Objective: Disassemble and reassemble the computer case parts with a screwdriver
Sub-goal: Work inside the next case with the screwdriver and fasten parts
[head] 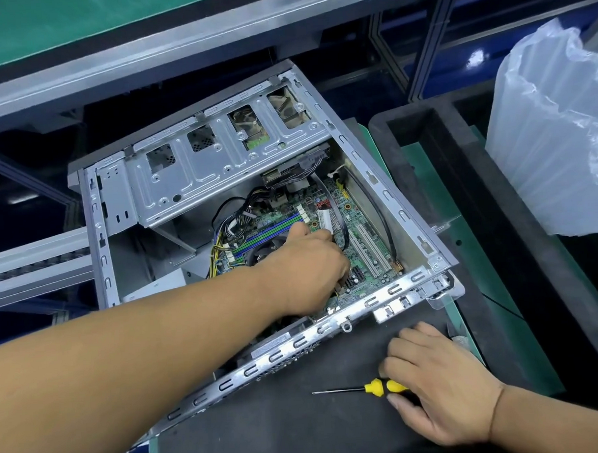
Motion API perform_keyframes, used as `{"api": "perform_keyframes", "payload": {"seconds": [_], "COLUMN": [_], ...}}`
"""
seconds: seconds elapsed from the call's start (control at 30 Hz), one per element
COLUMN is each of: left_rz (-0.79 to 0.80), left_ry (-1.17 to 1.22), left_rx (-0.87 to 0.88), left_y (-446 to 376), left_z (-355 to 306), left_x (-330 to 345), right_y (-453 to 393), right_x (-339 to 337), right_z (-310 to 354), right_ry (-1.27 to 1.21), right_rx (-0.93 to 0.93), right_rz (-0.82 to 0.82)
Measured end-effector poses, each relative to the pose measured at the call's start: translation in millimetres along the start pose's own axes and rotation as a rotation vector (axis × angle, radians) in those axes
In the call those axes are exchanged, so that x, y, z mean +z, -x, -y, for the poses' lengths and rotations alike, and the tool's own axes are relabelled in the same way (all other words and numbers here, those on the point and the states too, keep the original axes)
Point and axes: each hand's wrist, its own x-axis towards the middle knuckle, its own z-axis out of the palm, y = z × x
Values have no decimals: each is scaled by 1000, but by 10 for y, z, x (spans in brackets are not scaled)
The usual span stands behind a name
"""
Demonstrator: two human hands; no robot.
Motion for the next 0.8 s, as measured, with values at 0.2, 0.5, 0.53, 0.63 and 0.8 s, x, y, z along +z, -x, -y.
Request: {"api": "perform_keyframes", "payload": {"seconds": [0.2, 0.5, 0.53, 0.63, 0.8], "left_rz": [11, 26, 25, 33, 77], "left_ry": [-17, 13, 11, -15, 15], "left_rx": [9, -3, -4, -10, -37], "left_y": [-4, -22, -20, -19, -26], "left_z": [-11, -6, -8, -22, -36], "left_x": [-23, -5, -7, -29, -71], "right_y": [3, -4, -2, 4, 4], "right_x": [5, -1, -1, -5, 4], "right_z": [-7, -4, -3, 1, -3], "right_ry": [2, 3, 5, 5, 4], "right_rx": [3, -3, -2, -2, -2], "right_rz": [3, -1, -2, -8, -4]}}
